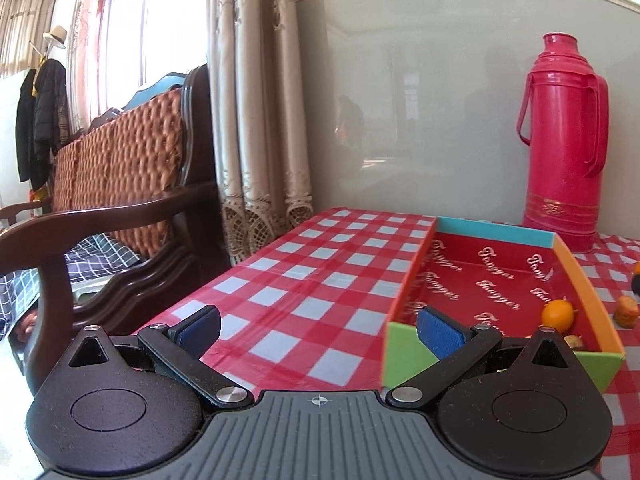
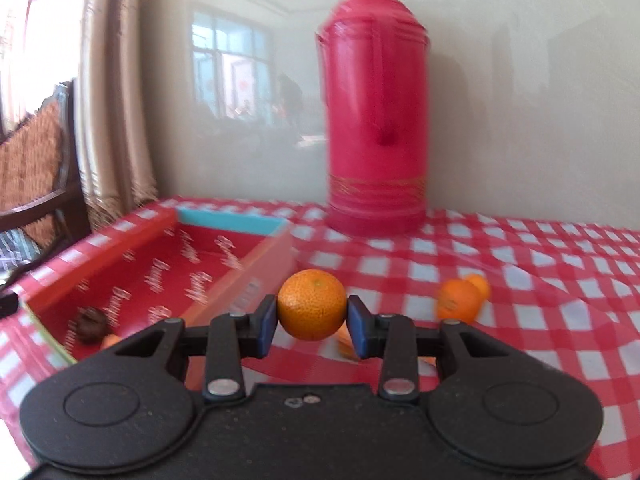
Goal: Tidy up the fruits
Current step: 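Carry the orange into the box and open the right gripper, then move the left gripper to the carrot chunk and grasp it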
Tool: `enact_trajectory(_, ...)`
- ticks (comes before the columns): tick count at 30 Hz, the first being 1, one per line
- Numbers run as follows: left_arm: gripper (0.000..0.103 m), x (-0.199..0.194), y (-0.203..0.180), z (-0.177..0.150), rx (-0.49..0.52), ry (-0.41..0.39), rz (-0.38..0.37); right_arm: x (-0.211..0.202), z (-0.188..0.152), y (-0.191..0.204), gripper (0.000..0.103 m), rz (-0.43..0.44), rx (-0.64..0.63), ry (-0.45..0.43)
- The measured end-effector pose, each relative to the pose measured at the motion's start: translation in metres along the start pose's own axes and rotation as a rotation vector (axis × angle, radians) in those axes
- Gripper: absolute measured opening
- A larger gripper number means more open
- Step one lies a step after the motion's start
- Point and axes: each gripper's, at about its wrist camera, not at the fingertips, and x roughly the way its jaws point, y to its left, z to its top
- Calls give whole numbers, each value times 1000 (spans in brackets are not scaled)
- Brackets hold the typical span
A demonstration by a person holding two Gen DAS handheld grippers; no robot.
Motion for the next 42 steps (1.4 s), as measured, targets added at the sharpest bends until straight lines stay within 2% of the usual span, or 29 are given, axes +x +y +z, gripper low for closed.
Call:
enact_trajectory(5, 103, 2, 14, -3, -4, 11, 20, -12, 3, 29, 29, 87, -40, -80)
enact_trajectory(10, 103, 4, 26, -7, -13, 23, 40, -12, -1, 61, 29, 150, -113, -89)
enact_trajectory(12, 103, 5, 30, -7, -20, 26, 44, -8, -4, 71, 35, 156, -145, -85)
enact_trajectory(13, 103, 5, 31, -7, -23, 24, 45, -7, -5, 75, 60, 140, -152, -94)
enact_trajectory(14, 103, 5, 32, -7, -26, 22, 45, -9, -8, 77, 92, 124, -139, -128)
enact_trajectory(15, 103, 5, 32, -8, -29, 22, 43, -15, -9, 74, 98, 127, -111, -177)
enact_trajectory(16, 103, 5, 32, -8, -30, 23, 39, -18, -8, 70, 97, 140, -88, -200)
enact_trajectory(20, 103, 5, 29, -8, -36, 26, 15, -20, -7, 52, 97, 119, -14, -191)
enact_trajectory(24, 103, 2, 20, -6, -47, 14, -15, -24, -4, 26, 97, 67, 59, -192)
enact_trajectory(28, 103, -1, 2, -4, -68, 13, -83, -34, -7, -6, 97, 27, 130, -212)
enact_trajectory(32, 103, -7, -20, 1, -84, 11, -169, -35, -10, -37, 97, 15, 194, -151)
enact_trajectory(36, 103, -16, -43, 4, -94, -8, -225, -36, -16, -56, 97, -43, 210, -129)
enact_trajectory(38, 103, -20, -55, 5, -90, -17, -257, -38, -18, -66, 97, -40, 243, -113)
enact_trajectory(40, 103, -26, -71, 5, -53, -33, -295, -43, -19, -69, 97, -104, 199, -98)
enact_trajectory(42, 103, -34, -89, 5, -16, -54, -328, -50, -19, -72, 97, -124, 141, -107)
